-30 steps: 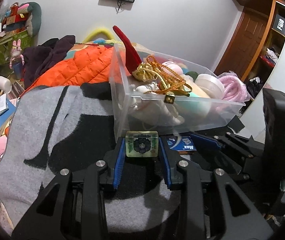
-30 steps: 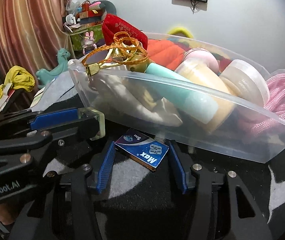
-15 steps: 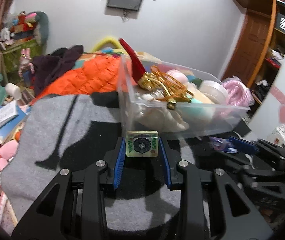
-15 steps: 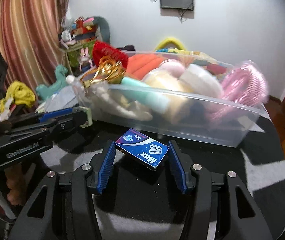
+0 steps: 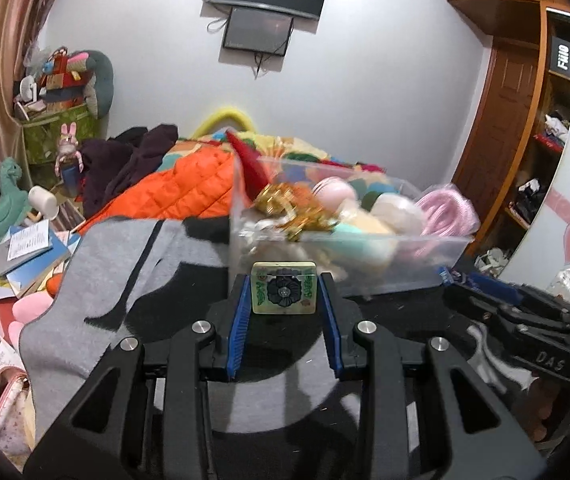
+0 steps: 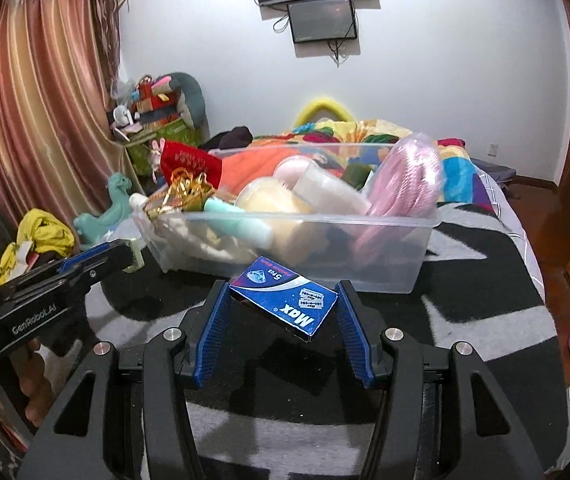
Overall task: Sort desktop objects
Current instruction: 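Drop the green tile into the bin while the right tool drops the blue card box in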
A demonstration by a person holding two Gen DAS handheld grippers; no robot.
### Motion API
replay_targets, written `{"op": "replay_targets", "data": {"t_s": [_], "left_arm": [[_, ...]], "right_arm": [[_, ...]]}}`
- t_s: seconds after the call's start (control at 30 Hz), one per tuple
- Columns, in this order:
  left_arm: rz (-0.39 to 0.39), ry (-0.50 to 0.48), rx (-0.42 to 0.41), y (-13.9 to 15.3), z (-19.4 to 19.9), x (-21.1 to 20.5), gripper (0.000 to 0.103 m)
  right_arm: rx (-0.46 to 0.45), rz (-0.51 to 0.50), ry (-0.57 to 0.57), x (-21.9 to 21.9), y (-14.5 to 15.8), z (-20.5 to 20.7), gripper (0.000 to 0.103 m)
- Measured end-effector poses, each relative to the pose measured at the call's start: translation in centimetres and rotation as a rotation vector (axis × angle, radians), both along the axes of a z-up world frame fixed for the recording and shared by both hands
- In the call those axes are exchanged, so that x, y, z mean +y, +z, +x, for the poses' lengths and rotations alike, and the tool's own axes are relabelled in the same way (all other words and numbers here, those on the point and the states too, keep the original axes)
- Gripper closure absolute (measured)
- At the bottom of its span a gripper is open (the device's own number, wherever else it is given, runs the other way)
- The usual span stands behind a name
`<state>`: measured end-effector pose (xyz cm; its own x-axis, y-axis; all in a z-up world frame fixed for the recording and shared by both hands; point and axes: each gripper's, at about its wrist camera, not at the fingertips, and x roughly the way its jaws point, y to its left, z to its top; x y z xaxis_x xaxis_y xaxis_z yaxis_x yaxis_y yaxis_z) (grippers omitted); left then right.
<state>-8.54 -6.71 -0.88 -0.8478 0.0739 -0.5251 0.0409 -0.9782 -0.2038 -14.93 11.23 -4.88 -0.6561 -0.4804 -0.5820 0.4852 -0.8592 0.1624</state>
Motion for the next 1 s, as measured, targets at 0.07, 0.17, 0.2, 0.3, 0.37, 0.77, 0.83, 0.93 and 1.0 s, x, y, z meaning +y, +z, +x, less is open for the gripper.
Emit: {"op": "replay_targets", "data": {"t_s": [0.07,0.17,0.2,0.3,0.37,0.77,0.83,0.93,1.0], "left_arm": [[0.004,-0.007,0.023,0.8,0.1,0.5,0.07],[0.009,-0.015,0.046,1.7,-0.1,0.9,0.07],[0.012,-0.019,0.05,1.9,-0.2,1.0,0.07],[0.007,-0.027,0.061,2.4,-0.8,1.5,0.07],[0.003,-0.04,0.061,2.6,-1.5,1.8,0.07],[-0.082,-0.08,0.045,2.5,-5.9,4.3,0.07],[-0.081,-0.076,0.034,2.0,-6.7,4.4,0.07],[-0.06,-0.081,0.014,1.2,-7.4,4.2,0.07],[-0.04,-0.085,0.004,0.8,-7.6,4.0,0.07]], "right_arm": [[0.003,-0.021,0.001,0.4,0.2,-0.1,0.053],[0.019,-0.043,0.0,0.9,0.8,-0.3,0.053],[0.023,-0.048,-0.001,1.0,1.0,-0.3,0.053],[0.034,-0.061,-0.003,1.1,1.6,-0.9,0.053],[0.05,-0.06,-0.003,1.1,2.0,-1.3,0.053],[0.09,-0.053,-0.005,0.4,2.1,-4.1,0.053],[0.091,-0.046,-0.006,0.3,1.9,-4.6,0.053],[0.081,-0.052,0.004,0.2,1.5,-5.1,0.053],[0.064,-0.073,0.017,0.3,1.1,-5.4,0.053]]}}
